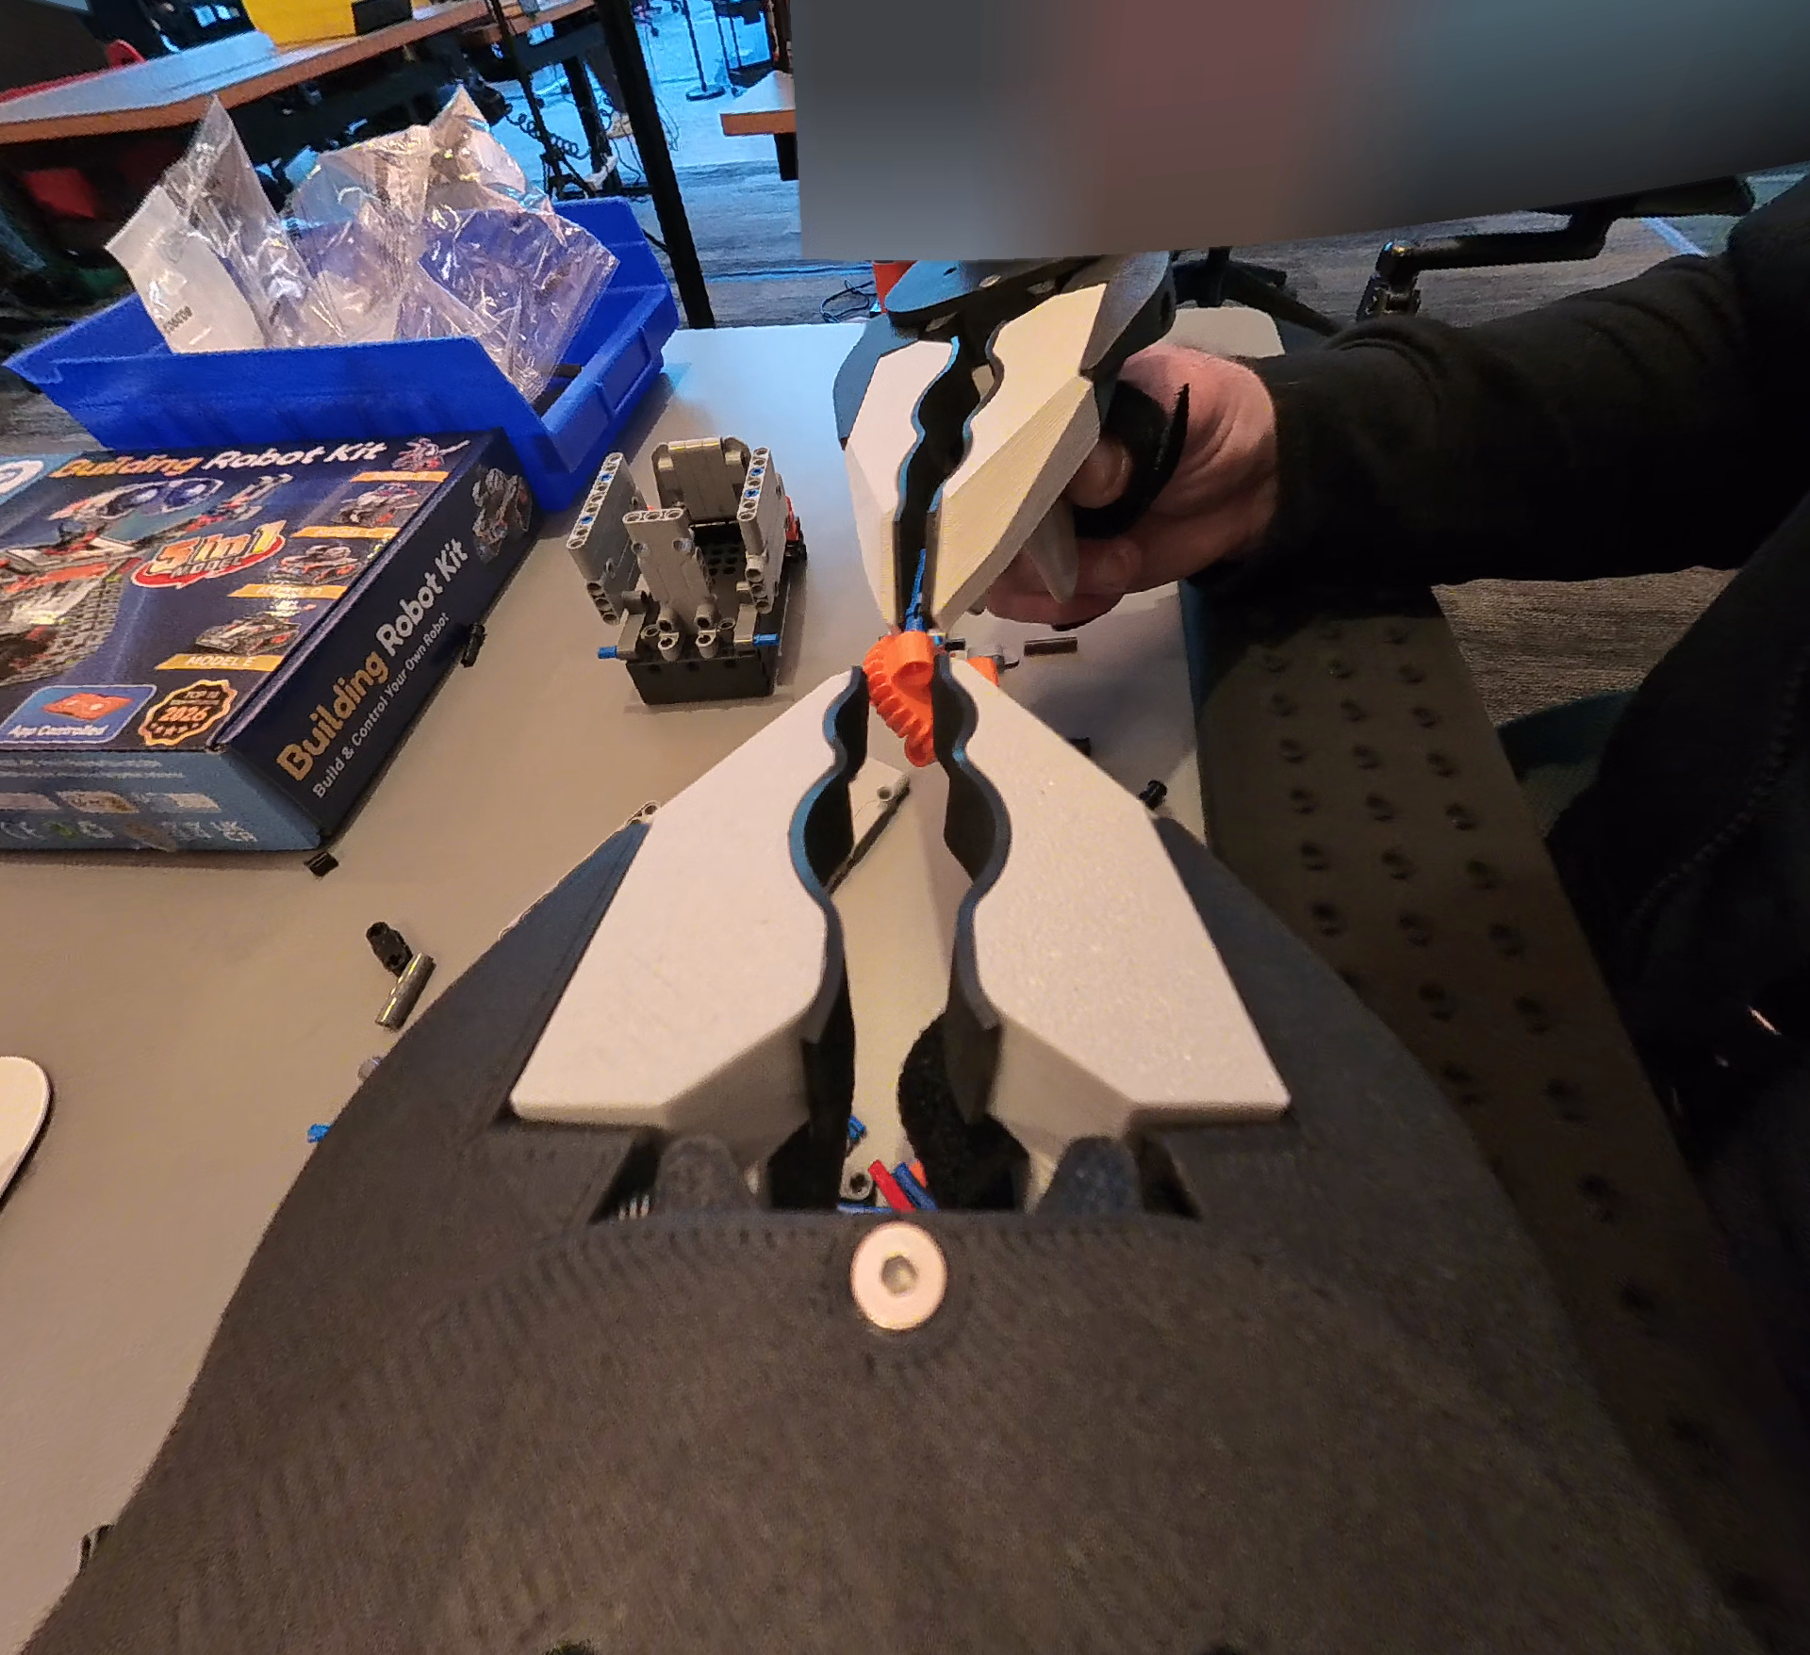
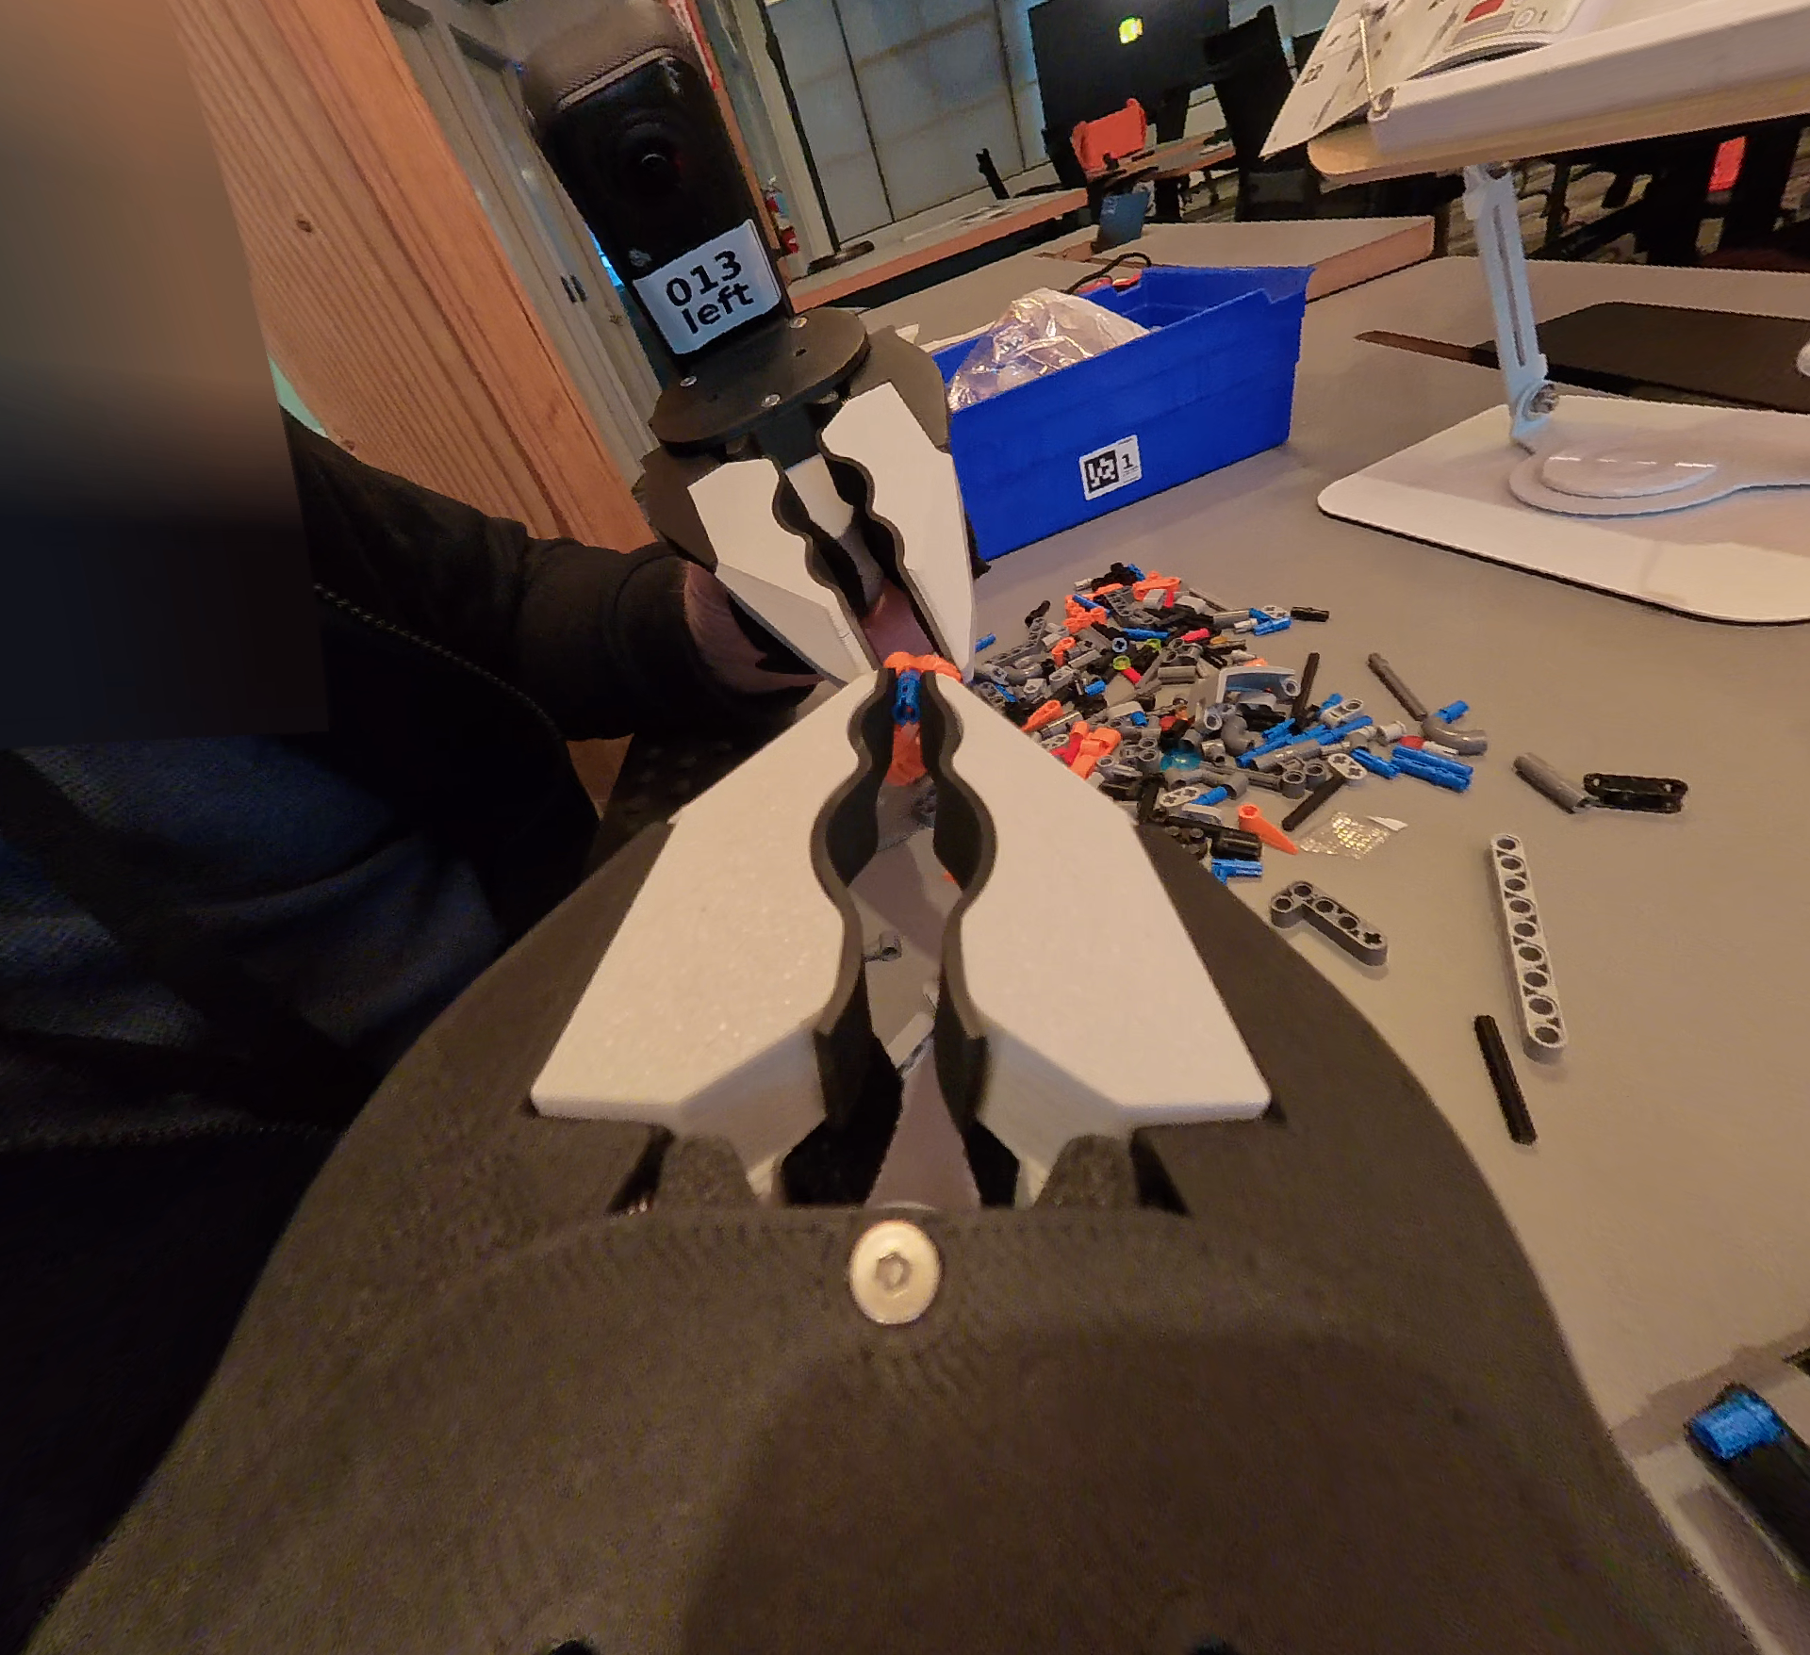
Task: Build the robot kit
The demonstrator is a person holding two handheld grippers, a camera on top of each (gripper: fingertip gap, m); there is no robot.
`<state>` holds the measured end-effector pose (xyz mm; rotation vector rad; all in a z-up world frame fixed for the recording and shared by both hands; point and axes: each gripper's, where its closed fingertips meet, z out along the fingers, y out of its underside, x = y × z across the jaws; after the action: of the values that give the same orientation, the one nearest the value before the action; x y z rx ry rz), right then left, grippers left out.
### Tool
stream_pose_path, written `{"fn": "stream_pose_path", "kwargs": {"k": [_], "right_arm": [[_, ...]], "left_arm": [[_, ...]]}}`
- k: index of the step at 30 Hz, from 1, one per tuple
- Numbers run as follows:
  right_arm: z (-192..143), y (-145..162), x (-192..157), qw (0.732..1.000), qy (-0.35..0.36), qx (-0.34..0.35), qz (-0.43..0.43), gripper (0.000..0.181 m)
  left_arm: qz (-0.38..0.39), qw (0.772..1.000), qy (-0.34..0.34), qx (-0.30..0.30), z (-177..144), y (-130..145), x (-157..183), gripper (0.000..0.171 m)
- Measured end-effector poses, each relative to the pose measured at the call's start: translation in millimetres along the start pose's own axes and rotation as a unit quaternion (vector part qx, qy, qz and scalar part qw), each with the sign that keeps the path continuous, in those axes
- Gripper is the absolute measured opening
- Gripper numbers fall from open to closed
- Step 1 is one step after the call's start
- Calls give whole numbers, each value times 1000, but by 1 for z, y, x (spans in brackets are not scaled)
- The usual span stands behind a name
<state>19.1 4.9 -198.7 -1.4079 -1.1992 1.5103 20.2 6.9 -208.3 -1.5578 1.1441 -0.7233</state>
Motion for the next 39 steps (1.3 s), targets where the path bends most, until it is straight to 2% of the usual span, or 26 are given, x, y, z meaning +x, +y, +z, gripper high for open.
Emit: {"fn": "stream_pose_path", "kwargs": {"k": [5,15,25,39], "right_arm": [[-1,-1,-4,1000,-15,-1,-7,2],[-2,-3,-13,995,-12,-17,-96,3],[-1,2,-18,978,-10,-79,-192,3],[-5,26,-16,960,-46,-184,-205,3]], "left_arm": [[-2,1000,7,5,-1,-3,3,10],[-32,998,45,23,-3,-8,11,10],[-65,993,95,25,-2,-5,18,9],[6,996,73,-49,11,16,26,9]]}}
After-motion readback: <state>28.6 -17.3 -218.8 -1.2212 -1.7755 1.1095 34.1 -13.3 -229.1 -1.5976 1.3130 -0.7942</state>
